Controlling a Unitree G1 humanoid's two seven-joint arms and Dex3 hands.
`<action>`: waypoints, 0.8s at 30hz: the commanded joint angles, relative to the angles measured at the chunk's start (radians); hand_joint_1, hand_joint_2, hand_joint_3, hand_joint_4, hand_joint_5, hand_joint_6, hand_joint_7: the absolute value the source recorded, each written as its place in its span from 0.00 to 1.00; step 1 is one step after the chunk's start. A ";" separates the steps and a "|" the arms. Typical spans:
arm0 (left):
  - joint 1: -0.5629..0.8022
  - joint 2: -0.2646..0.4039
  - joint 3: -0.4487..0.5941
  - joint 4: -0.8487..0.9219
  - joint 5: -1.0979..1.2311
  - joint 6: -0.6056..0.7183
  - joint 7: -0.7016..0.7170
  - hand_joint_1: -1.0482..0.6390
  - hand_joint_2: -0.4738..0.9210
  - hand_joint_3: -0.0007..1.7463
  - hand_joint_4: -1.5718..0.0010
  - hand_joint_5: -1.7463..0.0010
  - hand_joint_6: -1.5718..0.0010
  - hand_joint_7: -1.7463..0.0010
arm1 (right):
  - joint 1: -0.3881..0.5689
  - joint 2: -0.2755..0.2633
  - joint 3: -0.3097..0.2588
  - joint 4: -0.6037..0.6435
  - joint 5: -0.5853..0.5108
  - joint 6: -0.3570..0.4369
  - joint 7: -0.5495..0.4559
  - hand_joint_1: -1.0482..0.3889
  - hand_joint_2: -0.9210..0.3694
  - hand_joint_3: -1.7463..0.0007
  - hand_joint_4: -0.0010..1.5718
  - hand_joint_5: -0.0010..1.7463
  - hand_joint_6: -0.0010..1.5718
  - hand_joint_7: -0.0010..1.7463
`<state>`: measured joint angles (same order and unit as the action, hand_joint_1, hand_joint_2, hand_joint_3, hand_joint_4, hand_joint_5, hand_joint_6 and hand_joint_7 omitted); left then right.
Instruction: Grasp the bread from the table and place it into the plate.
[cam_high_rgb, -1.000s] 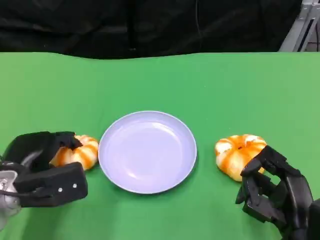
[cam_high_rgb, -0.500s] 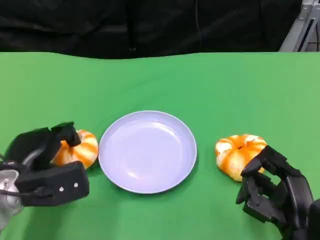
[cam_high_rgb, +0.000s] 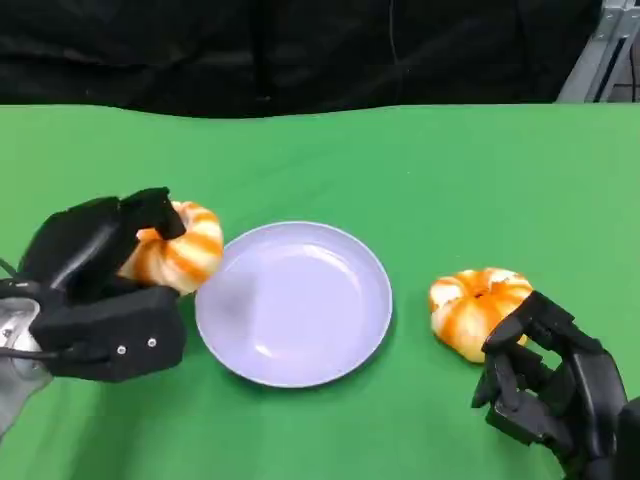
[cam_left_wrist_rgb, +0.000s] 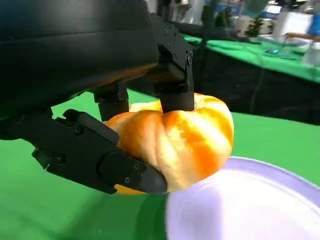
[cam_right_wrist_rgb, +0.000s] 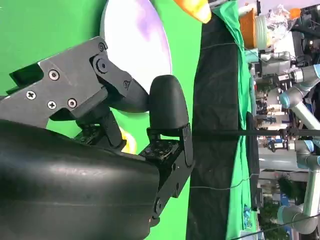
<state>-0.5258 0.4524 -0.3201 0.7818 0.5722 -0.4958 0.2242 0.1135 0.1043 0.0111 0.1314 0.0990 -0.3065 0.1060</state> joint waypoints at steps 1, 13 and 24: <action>0.027 0.013 0.012 -0.105 -0.008 0.026 -0.052 0.62 0.99 0.20 0.61 0.00 0.58 0.13 | -0.004 -0.013 -0.010 -0.002 0.003 -0.004 -0.003 0.62 0.24 0.37 0.54 1.00 0.41 0.91; -0.023 -0.094 -0.064 -0.107 0.029 0.003 -0.117 0.63 1.00 0.22 0.59 0.05 0.53 0.24 | -0.010 -0.007 -0.009 0.002 0.011 -0.008 0.000 0.62 0.24 0.37 0.53 1.00 0.41 0.90; -0.123 -0.176 -0.124 0.094 0.048 -0.038 -0.103 0.61 1.00 0.22 0.63 0.00 0.61 0.13 | -0.009 -0.008 -0.012 0.011 0.003 -0.022 -0.010 0.62 0.24 0.38 0.54 1.00 0.41 0.91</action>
<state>-0.6152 0.2866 -0.4305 0.8231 0.6074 -0.5098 0.1096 0.1119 0.1053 0.0116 0.1357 0.1029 -0.3102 0.1034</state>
